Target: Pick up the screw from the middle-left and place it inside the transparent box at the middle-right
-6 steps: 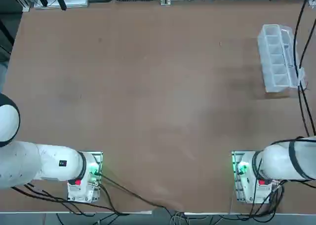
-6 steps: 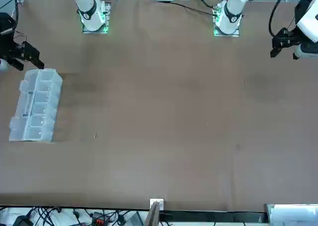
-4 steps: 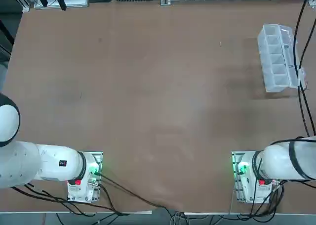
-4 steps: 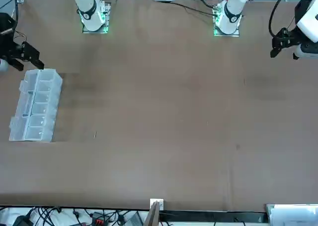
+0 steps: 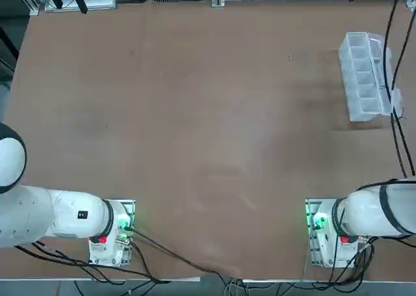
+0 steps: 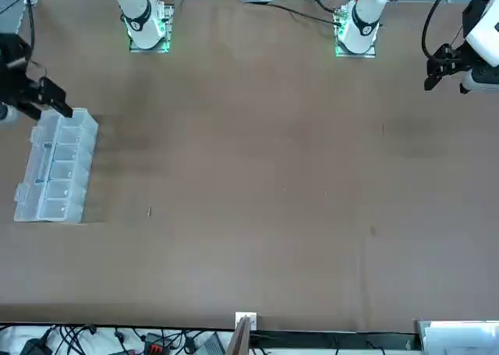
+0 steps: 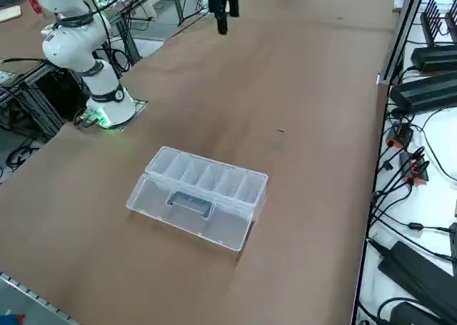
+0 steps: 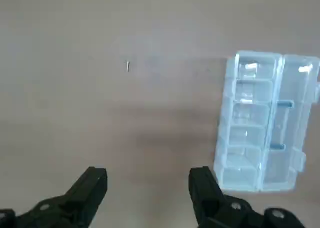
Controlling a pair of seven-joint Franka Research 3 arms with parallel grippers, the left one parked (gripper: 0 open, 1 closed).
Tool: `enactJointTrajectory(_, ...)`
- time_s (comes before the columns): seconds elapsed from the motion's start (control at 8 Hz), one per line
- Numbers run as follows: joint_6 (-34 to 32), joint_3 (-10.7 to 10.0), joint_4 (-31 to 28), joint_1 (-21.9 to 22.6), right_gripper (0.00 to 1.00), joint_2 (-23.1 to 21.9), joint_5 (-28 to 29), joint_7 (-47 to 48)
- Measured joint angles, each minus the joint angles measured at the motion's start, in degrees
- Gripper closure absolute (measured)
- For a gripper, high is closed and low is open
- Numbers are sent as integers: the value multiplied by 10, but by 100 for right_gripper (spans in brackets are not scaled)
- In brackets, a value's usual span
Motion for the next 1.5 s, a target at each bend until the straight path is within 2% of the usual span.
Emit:
enactJointTrajectory(0.75, 206, 2, -9, 27, 0, 189, 4, 11)
enactJointTrajectory(1.12, 314, 3, -9, 54, 2, 268, 4, 43)
enactJointTrajectory(1.5, 389, 3, -7, 62, 8, 332, 5, 66)
